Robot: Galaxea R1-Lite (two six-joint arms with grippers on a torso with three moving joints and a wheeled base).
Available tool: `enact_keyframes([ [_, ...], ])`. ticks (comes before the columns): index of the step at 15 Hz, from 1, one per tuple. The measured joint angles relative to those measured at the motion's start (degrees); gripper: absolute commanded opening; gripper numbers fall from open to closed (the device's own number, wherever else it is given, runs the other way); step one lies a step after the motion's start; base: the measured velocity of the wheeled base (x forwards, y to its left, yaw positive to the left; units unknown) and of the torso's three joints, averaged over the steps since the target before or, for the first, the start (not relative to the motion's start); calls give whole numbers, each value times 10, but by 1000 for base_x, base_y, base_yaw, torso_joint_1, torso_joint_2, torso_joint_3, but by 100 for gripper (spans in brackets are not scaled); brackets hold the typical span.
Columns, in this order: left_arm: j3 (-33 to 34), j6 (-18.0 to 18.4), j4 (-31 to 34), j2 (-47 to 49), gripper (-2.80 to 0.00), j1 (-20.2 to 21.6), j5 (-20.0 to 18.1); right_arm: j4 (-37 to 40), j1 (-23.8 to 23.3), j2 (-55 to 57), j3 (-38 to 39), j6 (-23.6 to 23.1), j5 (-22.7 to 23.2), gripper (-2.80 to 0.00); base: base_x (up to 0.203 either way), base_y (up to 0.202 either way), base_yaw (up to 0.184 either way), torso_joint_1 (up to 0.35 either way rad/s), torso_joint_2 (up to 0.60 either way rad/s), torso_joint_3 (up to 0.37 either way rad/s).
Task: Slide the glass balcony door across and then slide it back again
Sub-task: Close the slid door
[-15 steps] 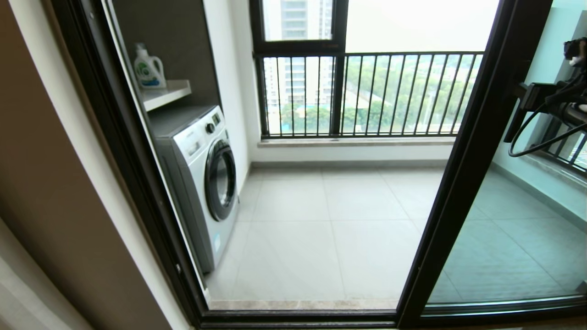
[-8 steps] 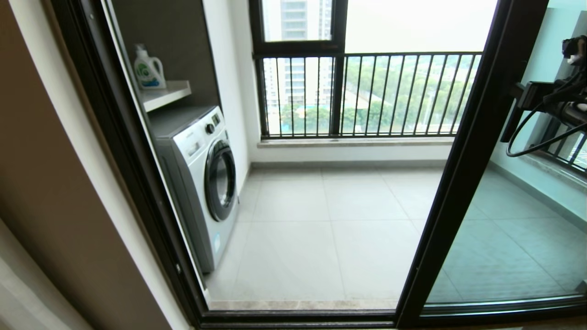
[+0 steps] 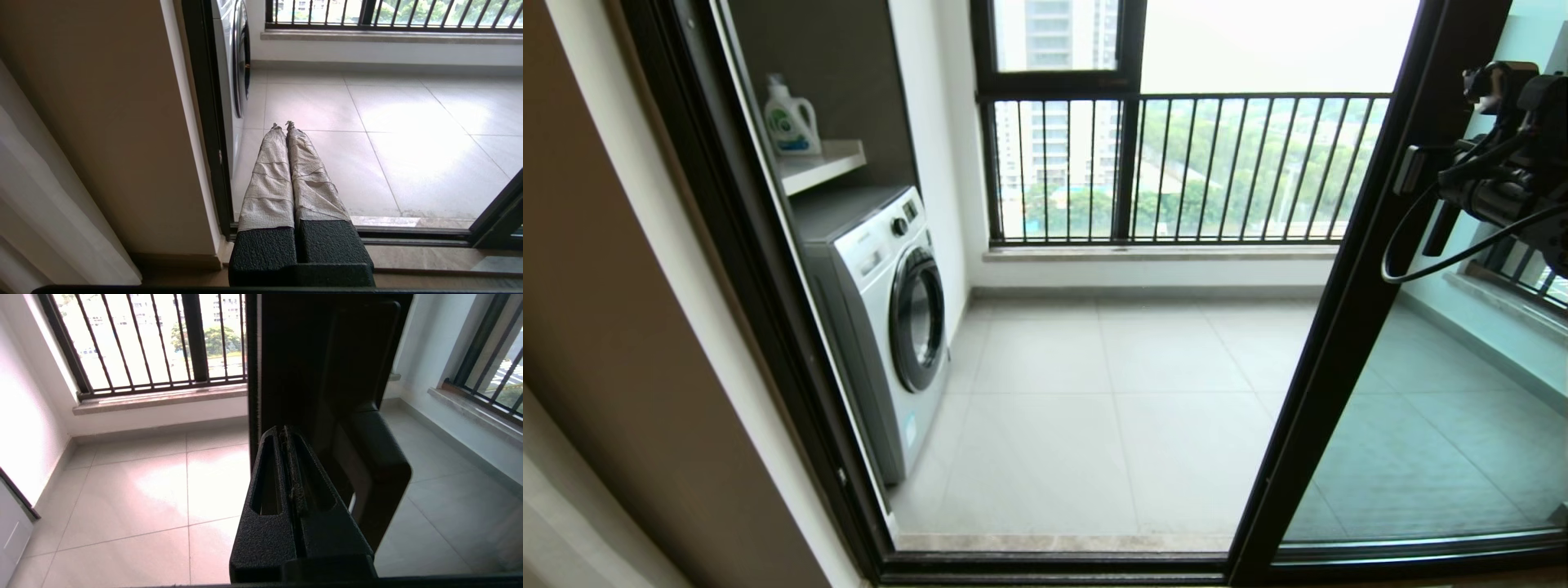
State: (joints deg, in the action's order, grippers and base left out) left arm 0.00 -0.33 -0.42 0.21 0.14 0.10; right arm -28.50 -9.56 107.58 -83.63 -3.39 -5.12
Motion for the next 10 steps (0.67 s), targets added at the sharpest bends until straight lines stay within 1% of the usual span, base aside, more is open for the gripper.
enact_keyframes([
  [3,0,0,1,0,-280,1,0,-22,-3,-11,-4,0,-11,-280,0,0,0,0,0,0],
  [4,0,0,1,0,-280,-1,1,-25,-11,-15,-2,0,-12,-280,0,0,0,0,0,0],
  [8,0,0,1,0,-280,0,0,-27,-80,-17,2,3,-8,-280,0,0,0,0,0,0],
  [10,0,0,1,0,-280,0,1,-27,-105,-10,10,4,-3,-280,0,0,0,0,0,0],
])
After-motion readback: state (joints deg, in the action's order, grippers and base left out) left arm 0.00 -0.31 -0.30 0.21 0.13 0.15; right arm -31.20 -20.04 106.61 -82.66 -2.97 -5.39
